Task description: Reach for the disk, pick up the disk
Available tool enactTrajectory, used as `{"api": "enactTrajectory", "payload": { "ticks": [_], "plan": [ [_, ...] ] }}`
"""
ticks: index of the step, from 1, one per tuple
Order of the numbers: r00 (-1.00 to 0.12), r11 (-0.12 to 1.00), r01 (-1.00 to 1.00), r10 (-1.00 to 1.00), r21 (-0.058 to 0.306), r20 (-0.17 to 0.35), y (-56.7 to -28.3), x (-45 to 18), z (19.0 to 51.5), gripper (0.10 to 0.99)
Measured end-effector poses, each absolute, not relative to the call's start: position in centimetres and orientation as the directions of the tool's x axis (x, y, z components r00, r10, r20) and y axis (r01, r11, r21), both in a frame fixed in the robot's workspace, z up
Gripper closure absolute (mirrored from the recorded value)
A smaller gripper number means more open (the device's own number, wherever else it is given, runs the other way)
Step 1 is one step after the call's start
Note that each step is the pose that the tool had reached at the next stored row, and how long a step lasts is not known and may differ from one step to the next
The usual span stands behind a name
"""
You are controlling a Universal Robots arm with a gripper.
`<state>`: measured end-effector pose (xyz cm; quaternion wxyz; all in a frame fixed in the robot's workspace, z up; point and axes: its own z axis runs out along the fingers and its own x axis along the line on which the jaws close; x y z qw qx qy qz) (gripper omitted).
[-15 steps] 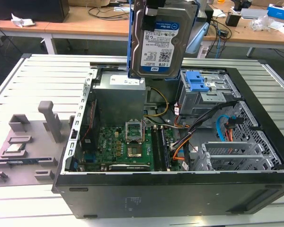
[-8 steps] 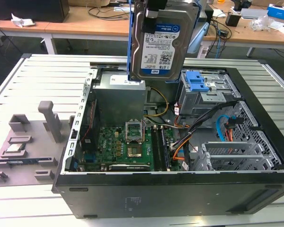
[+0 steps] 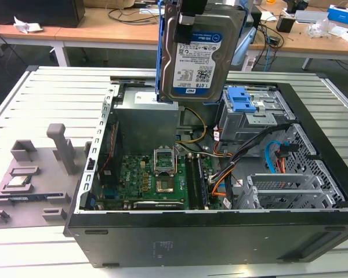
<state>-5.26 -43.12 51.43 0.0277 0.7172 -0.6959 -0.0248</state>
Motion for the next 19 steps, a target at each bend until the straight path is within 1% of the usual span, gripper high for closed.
{"api": "enactTrajectory", "payload": {
  "ticks": [19],
  "plan": [
    [0.03, -0.03, -0.997, -1.0, 0.074, 0.003, -45.0, -5.3, 51.4, 0.718]
  ]
}}
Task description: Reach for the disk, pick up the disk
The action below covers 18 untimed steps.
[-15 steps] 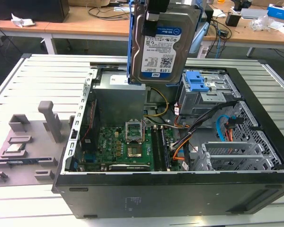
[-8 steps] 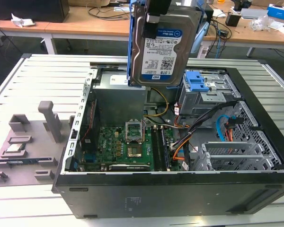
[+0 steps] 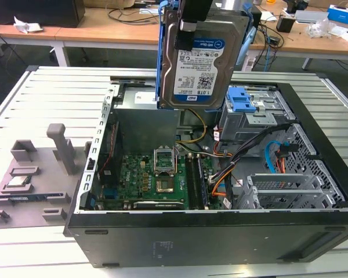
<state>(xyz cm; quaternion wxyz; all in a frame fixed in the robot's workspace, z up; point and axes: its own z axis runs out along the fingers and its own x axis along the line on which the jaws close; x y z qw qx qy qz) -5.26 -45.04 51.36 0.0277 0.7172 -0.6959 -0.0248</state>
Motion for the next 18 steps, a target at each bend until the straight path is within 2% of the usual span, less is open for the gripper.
{"api": "enactTrajectory", "payload": {
  "ticks": [18],
  "plan": [
    [0.03, -0.03, -0.997, -1.0, 0.074, 0.003, -47.7, -5.3, 51.3, 0.718]
  ]
}}
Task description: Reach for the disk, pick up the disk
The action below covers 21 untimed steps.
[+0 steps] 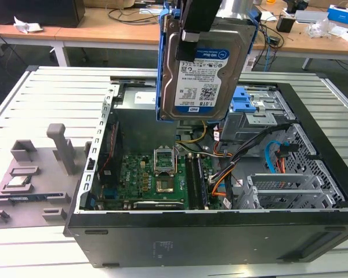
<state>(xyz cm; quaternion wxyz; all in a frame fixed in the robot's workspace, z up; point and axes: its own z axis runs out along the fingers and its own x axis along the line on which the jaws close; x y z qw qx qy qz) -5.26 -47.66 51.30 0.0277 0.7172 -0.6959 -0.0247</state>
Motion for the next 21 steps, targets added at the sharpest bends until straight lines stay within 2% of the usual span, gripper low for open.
{"api": "enactTrajectory", "payload": {
  "ticks": [13, 21],
  "plan": [
    [0.03, -0.03, -0.997, -1.0, 0.074, 0.003, -50.8, -5.3, 51.3, 0.718],
    [0.03, -0.03, -0.997, -1.0, 0.074, 0.004, -51.8, -5.3, 51.2, 0.718]
  ]
}}
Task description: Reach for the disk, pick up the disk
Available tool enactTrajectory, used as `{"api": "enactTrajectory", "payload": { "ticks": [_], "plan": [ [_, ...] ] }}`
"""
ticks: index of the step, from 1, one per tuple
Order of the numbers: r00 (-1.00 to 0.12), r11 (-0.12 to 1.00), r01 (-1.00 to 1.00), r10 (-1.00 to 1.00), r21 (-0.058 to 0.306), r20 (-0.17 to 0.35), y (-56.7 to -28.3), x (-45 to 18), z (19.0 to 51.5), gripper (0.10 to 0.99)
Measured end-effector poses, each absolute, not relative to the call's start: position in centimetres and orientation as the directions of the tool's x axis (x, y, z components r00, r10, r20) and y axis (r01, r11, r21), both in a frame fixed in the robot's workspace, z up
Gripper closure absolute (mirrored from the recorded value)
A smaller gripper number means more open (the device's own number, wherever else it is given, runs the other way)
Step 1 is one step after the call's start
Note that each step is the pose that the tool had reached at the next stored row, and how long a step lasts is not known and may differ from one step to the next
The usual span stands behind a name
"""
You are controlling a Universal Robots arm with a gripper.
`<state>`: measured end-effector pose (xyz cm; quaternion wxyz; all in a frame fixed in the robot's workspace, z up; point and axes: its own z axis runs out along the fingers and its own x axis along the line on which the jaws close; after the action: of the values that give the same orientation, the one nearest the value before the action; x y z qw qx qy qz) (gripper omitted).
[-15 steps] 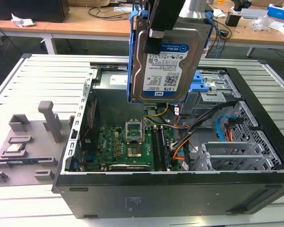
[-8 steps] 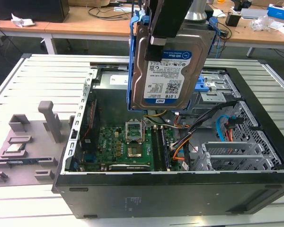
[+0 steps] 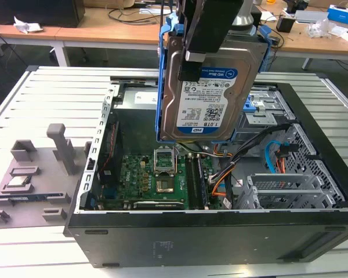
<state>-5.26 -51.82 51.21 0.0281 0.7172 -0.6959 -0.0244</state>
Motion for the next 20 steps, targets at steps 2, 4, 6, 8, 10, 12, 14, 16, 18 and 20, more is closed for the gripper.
{"api": "enactTrajectory", "payload": {
  "ticks": [2, 4, 6, 8, 10, 12, 14, 16, 18, 20],
  "plan": [
    [0.03, -0.03, -0.997, -1.0, 0.074, 0.005, -52.2, -5.3, 51.2, 0.718],
    [0.03, -0.03, -0.997, -1.0, 0.074, 0.005, -52.6, -5.3, 51.2, 0.718],
    [0.03, -0.03, -0.997, -1.0, 0.074, 0.005, -52.9, -5.3, 51.2, 0.718],
    [0.03, -0.03, -0.997, -1.0, 0.074, 0.005, -53.2, -5.3, 51.1, 0.718],
    [0.03, -0.03, -0.997, -1.0, 0.074, 0.006, -53.4, -5.3, 51.1, 0.718],
    [0.03, -0.03, -0.997, -1.0, 0.074, 0.006, -53.6, -5.3, 51.1, 0.718],
    [0.03, -0.03, -0.997, -1.0, 0.074, 0.006, -54.0, -5.3, 51.1, 0.718],
    [0.03, -0.03, -0.997, -1.0, 0.074, 0.006, -54.3, -5.3, 51.1, 0.718],
    [0.03, -0.03, -0.997, -1.0, 0.074, 0.006, -54.7, -5.3, 51.1, 0.718],
    [0.03, -0.03, -0.997, -1.0, 0.074, 0.006, -55.0, -5.3, 51.1, 0.718]
  ]
}}
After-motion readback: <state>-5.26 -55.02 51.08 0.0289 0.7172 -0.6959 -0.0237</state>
